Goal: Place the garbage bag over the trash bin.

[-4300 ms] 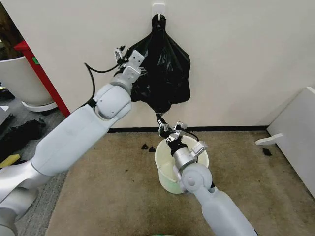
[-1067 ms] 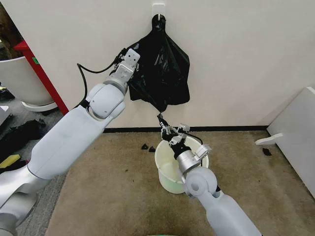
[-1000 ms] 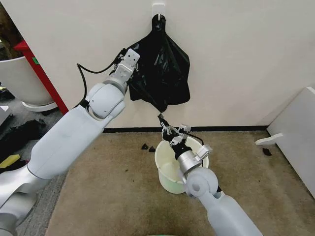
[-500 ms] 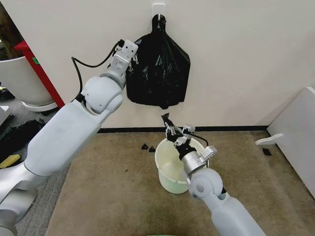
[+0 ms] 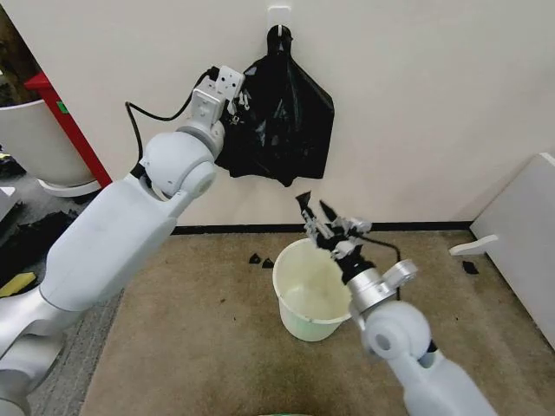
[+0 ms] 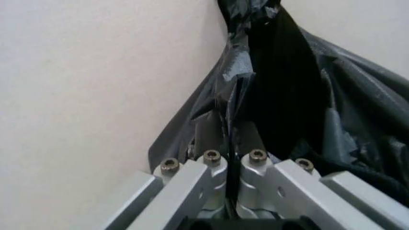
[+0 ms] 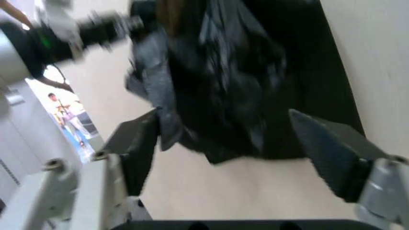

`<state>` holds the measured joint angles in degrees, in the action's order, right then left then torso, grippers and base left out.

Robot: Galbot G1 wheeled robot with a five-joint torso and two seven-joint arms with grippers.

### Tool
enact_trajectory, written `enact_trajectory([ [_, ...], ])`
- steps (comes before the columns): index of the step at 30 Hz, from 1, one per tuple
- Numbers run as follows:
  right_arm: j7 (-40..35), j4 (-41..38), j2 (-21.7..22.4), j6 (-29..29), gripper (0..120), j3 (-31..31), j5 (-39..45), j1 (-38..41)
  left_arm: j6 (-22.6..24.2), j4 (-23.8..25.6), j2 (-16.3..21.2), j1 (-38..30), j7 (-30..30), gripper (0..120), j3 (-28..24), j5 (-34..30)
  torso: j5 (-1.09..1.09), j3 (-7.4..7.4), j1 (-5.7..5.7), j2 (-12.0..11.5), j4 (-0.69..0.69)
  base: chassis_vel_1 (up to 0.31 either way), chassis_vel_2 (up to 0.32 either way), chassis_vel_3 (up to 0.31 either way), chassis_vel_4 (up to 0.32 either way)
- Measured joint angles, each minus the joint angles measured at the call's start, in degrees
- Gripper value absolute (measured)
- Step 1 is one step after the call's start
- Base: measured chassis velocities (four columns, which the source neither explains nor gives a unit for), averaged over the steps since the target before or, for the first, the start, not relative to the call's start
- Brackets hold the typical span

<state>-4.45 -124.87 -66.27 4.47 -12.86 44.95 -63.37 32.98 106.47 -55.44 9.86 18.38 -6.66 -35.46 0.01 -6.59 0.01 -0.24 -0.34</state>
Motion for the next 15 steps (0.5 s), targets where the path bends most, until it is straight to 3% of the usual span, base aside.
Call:
enact_trajectory([
  [7,-1.08,-6.10,2.17,5.27,99,-1.16,2.86,1.04,-1.19,-0.74,0.12,0.29,-0.32,0,0.33,-1.62,-0.01,0.00,0.00,0.00,0.00,0.000,0.000,0.000,0.000],
  [12,-6.31,-6.63,2.77,8.07,100,0.12,3.37,4.34,-1.46,-0.30,0.26,0.59,-0.48,0,0.88,-3.70,0.00,0.00,0.00,0.00,-0.02,0.000,0.000,0.000,0.000],
  [15,-9.21,-2.59,2.39,9.17,100,2.33,1.87,9.92,-1.51,0.40,0.95,0.95,-0.80,0,1.23,-6.77,-0.01,0.00,0.00,0.00,0.01,0.000,0.000,0.000,0.000],
])
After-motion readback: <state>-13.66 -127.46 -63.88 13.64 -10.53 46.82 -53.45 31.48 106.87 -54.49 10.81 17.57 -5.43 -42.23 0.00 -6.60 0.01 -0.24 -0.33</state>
